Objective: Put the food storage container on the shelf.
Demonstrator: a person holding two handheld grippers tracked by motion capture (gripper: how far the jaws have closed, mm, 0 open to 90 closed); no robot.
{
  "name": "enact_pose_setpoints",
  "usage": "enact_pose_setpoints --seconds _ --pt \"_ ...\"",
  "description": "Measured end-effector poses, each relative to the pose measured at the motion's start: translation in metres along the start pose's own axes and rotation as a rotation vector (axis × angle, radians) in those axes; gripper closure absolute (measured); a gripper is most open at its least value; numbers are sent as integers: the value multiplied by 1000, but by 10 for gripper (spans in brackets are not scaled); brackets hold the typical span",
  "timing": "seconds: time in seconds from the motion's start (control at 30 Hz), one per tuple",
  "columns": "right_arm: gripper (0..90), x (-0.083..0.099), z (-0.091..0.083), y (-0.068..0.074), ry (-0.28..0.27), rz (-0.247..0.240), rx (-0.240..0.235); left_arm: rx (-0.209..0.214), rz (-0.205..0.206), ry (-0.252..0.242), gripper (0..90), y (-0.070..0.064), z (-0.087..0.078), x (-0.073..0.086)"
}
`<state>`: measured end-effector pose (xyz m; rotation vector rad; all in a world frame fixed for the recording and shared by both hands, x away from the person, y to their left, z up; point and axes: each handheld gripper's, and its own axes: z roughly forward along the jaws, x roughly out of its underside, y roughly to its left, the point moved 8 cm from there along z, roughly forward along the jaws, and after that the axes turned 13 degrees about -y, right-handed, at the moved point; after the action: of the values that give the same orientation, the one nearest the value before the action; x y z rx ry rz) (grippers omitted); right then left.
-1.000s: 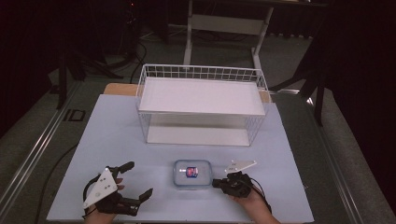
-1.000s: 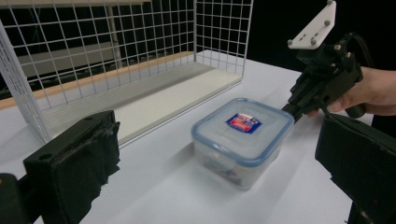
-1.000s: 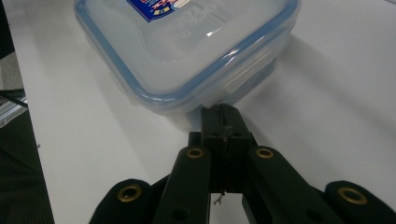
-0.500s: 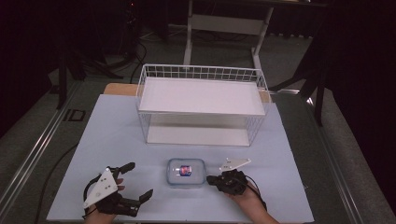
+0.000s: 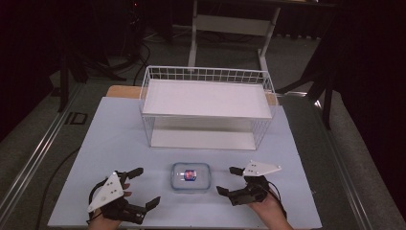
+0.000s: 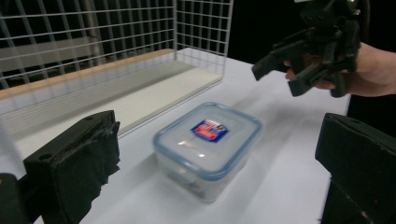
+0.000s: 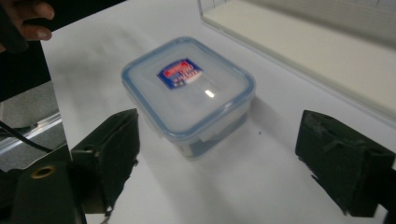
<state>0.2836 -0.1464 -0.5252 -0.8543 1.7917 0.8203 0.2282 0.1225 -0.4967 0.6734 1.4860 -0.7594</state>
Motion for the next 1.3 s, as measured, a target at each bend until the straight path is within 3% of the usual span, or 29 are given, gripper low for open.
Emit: enact_pose_setpoints --seconds 0.13,0.17,0.33,0.43,0.53,0.6,0.63,0.77,0.8,0.93,1.0,1.07,1.3 --pt "141 -15 -4 3 -35 -63 31 14 -40 -1 6 1 3 -11" --pt "141 -20 -4 2 -42 -85 61 18 -49 8 6 1 4 -13" --pt "139 -39 -6 2 -109 -147 112 32 -73 72 6 5 7 -21" --pt "137 -47 -7 3 -139 -185 156 23 -62 99 6 8 11 -26" --pt "140 -50 -6 5 -148 -197 158 20 -43 108 7 9 14 -29" --pt "215 -52 -4 7 -155 -188 154 24 -29 117 7 10 18 -31" --pt "224 -53 -4 7 -170 -185 156 24 -13 127 7 10 22 -31" --pt "223 -55 -2 7 -192 -111 104 32 -17 153 7 12 27 -29" --pt "216 -54 -2 5 -189 -116 121 34 -22 157 7 13 30 -28" --pt "191 -47 4 -1 -158 -103 154 18 -90 162 7 17 37 -24" --pt "175 -40 9 -3 -117 -78 137 11 -122 169 6 19 41 -21" --pt "167 -33 13 -3 -108 -16 89 -5 -110 202 7 22 45 -15" --pt "136 -14 24 -9 -27 86 66 -17 -184 256 6 28 58 3"
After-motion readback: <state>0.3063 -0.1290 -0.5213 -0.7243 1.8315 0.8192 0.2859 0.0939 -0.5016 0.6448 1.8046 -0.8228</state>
